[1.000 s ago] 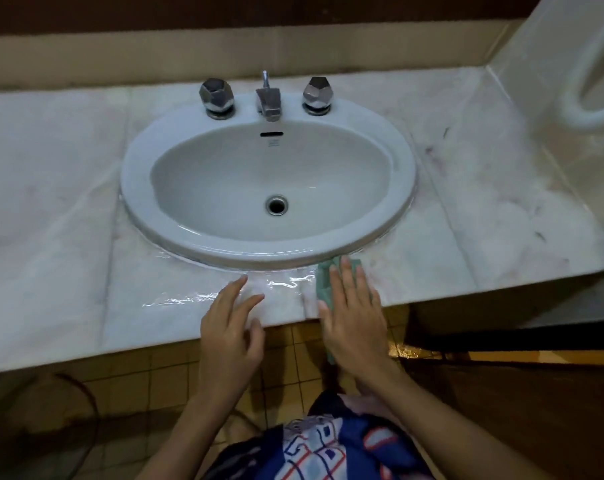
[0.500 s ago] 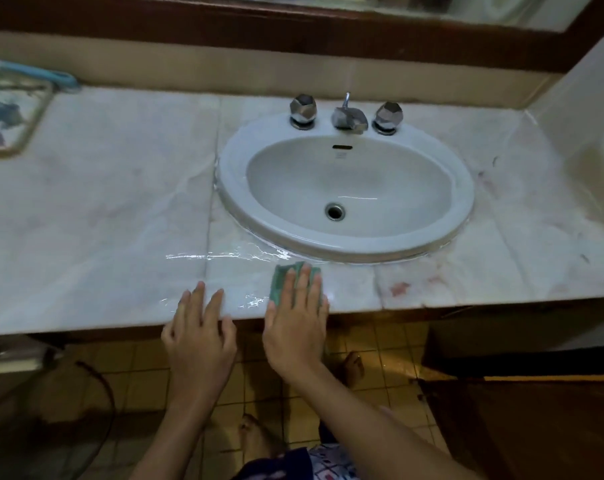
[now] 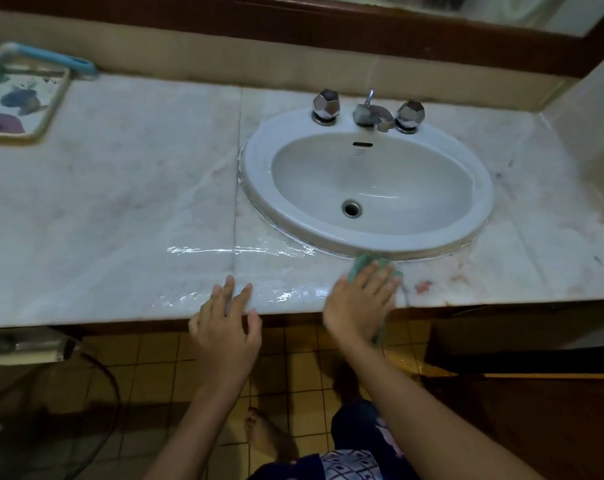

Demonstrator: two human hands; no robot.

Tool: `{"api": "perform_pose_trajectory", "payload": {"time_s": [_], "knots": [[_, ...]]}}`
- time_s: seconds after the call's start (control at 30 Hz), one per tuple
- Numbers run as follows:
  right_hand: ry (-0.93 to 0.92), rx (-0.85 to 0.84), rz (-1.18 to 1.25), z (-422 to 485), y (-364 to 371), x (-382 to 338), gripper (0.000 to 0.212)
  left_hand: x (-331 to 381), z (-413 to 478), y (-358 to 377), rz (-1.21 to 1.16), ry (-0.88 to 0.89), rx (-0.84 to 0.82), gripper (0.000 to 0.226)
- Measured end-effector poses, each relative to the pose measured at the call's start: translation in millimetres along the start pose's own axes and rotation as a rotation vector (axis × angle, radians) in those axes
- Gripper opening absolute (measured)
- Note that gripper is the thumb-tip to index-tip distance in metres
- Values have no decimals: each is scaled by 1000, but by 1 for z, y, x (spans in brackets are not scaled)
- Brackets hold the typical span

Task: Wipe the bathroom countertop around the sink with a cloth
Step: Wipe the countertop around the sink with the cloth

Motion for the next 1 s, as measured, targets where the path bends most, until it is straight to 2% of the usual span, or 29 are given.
{"api": "perform_pose_trajectory", "payload": {"time_s": [0.1,0.2,0.27,0.33,0.37,0.47,0.57,0.73,0.87,0.93,1.0], "knots": [[-222,-23,18,-38,25,-70,68,-9,6,-20,-167,3,87,45],[-580,-84,-21,-77,41,-126,67,-36,12,-57,-248,-63,218,44],[-825,-156,-95,-87,43,-133,63,-57,18,-75,-199,-69,258,41],[-989,-176,-170,-76,35,-112,61,-79,29,-81,-177,-92,264,41],[-1003,-161,-199,-63,28,-96,60,-90,36,-82,-174,-109,263,42],[-864,-139,-222,-23,11,-58,61,-109,54,-84,-178,-166,255,41],[-815,-99,-208,-32,15,-71,63,-124,65,-79,-138,-209,229,37],[-904,-117,-123,-45,34,-148,63,-130,71,-77,28,-238,233,44],[-902,-142,-72,-49,54,-227,63,-129,70,-80,35,-269,255,44],[-994,-194,-64,-64,63,-247,63,-130,71,-78,49,-265,251,44],[-1170,-257,-114,-83,65,-237,63,-131,71,-77,61,-273,262,46]]}}
Point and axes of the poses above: each hand's wrist, its own z-axis towards the middle knuckle, its own y-axis out of the palm, x = y × z, the point moved 10 cm from there along z, towards the middle knuckle, and after that the axes turned 2 degrees about y, right-handed, at the moved point
